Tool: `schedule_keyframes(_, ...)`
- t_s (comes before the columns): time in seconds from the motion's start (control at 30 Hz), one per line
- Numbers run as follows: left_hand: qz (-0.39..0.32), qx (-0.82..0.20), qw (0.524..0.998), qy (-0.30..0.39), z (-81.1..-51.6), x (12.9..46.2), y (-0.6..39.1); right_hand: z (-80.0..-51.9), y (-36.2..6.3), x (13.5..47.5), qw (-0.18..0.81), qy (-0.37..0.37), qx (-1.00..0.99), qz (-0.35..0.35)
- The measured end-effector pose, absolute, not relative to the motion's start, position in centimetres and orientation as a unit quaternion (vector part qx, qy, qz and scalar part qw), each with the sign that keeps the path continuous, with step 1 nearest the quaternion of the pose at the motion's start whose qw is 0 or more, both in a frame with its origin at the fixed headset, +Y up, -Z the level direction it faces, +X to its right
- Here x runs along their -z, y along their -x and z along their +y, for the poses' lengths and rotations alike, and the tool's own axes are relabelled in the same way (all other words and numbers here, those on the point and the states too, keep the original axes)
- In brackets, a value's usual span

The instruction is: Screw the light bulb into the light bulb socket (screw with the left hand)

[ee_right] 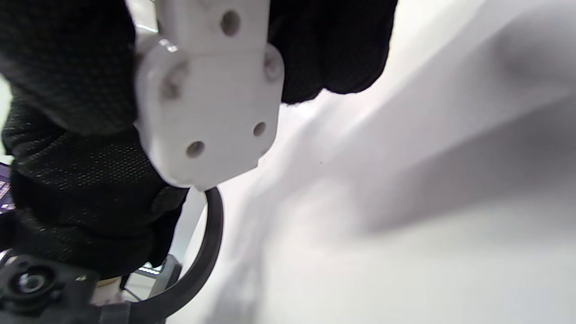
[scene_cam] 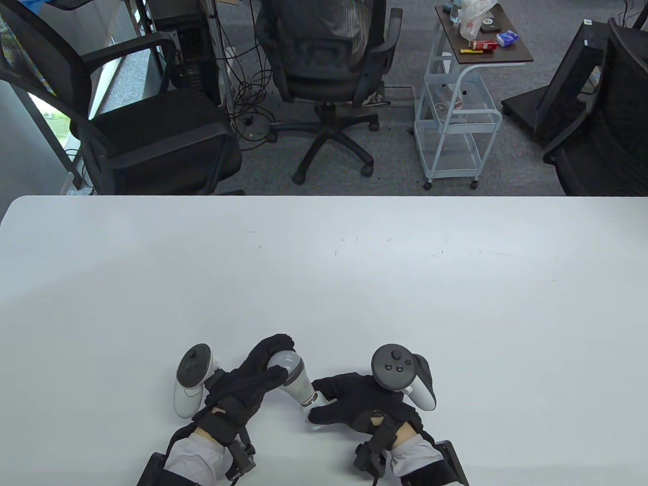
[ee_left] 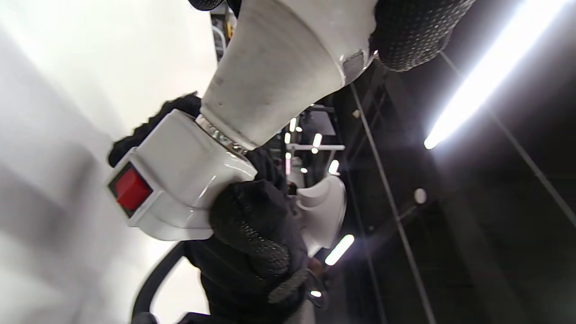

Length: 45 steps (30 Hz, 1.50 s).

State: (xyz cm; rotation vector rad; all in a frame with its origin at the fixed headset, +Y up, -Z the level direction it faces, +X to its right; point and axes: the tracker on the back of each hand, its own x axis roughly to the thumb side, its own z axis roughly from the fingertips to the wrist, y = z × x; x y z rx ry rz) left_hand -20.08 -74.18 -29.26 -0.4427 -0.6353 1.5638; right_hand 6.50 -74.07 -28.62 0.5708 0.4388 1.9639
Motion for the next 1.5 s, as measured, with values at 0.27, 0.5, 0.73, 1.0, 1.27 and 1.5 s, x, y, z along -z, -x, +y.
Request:
schedule_keyframes(0.27, -0.296, -0.719, 0.592, 0.213, -74.66, 29.37, 19.94, -74.17, -6.53, 28.68, 0.51, -0.241, -0.805, 0.184)
schedule_keyframes(0.5, -0.251, -0.664, 0.675, 0.199, -74.57, 29.2, 20.16, -74.01, -6.48, 28.49, 0.488, -0.229, -0.825, 0.17)
schedule_keyframes(0.73, -0.274, -0.688, 0.648, 0.177, -74.24, 29.33, 20.34, -73.64, -6.41, 28.45, 0.497, -0.243, -0.819, 0.152)
schedule_keyframes(1.0, -0.293, -0.714, 0.605, 0.196, -74.46, 29.47, 20.3, -73.83, -6.33, 28.49, 0.512, -0.249, -0.807, 0.159)
schedule_keyframes(1.27, -0.271, -0.659, 0.671, 0.206, -74.2, 29.27, 20.29, -73.67, -6.39, 28.27, 0.476, -0.223, -0.84, 0.137)
schedule_keyframes(1.5, -0.276, -0.655, 0.68, 0.18, -73.86, 29.13, 20.08, -73.59, -6.25, 28.25, 0.48, -0.24, -0.832, 0.143)
